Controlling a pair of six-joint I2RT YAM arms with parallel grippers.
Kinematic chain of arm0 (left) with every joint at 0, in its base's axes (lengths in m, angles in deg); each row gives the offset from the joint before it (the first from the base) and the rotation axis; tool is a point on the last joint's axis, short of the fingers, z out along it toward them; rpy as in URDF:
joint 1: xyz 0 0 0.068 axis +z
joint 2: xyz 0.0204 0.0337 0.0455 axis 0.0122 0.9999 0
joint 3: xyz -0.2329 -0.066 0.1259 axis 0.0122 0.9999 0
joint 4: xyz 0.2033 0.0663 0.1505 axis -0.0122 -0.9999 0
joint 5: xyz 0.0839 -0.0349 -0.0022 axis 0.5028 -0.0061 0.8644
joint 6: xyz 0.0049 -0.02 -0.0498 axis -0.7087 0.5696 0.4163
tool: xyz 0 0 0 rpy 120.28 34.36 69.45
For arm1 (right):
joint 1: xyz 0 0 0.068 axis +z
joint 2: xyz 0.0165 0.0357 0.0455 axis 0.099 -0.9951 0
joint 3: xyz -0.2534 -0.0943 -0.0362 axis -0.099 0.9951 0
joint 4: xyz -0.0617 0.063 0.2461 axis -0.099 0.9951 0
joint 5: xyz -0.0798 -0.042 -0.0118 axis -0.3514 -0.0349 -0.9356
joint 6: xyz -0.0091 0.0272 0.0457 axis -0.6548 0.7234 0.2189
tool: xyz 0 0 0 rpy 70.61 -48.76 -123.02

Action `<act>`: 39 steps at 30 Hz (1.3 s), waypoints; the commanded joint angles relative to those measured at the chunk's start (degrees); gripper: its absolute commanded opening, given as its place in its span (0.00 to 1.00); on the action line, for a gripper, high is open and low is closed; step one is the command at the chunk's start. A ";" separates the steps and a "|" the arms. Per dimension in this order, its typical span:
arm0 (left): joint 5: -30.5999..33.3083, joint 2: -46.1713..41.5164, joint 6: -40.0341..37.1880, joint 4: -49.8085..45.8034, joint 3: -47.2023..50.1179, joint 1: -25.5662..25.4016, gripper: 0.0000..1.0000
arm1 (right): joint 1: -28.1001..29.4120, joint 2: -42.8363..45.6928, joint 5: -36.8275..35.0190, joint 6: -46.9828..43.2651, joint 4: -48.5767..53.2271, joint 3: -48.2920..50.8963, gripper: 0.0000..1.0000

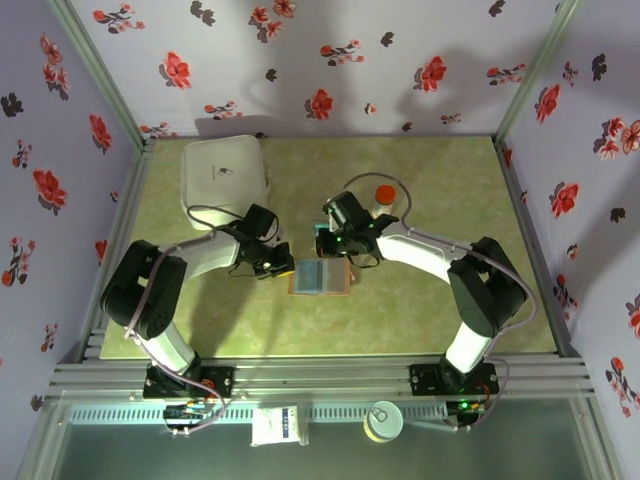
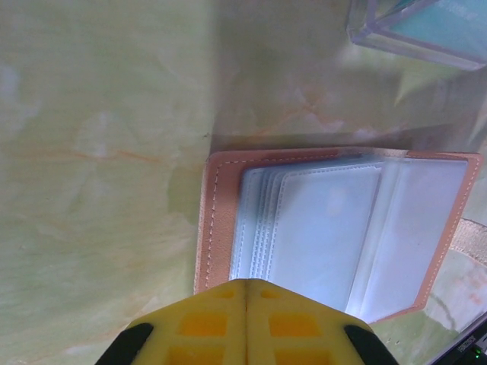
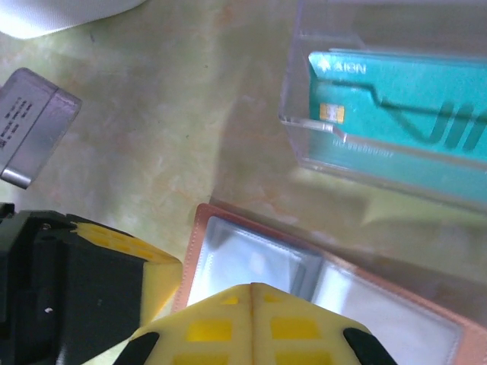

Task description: Take the credit cards out of the card holder

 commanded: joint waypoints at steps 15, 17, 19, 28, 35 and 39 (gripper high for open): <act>0.54 2.68 -0.21 -0.87 1.30 -0.52 0.05 | 2.10 -1.27 7.94 15.74 -6.13 4.39 0.28; 0.50 2.78 -0.21 -0.96 1.39 -0.53 0.05 | 2.19 -1.70 8.23 16.10 -5.94 4.51 0.29; 0.49 2.69 -0.21 -1.09 1.54 -0.52 0.05 | 2.19 -2.32 8.75 16.23 -5.76 4.59 0.29; 0.63 2.43 -0.05 -1.18 1.46 -0.61 0.05 | 2.62 -4.37 9.83 15.80 -5.05 4.57 0.26; 0.72 2.67 0.06 -1.15 1.39 -0.56 0.05 | 2.72 -5.62 9.48 15.31 -3.36 4.07 0.24; 0.76 2.78 -0.03 -1.22 1.13 -0.54 0.06 | 2.71 -5.87 9.31 14.77 -2.37 3.88 0.24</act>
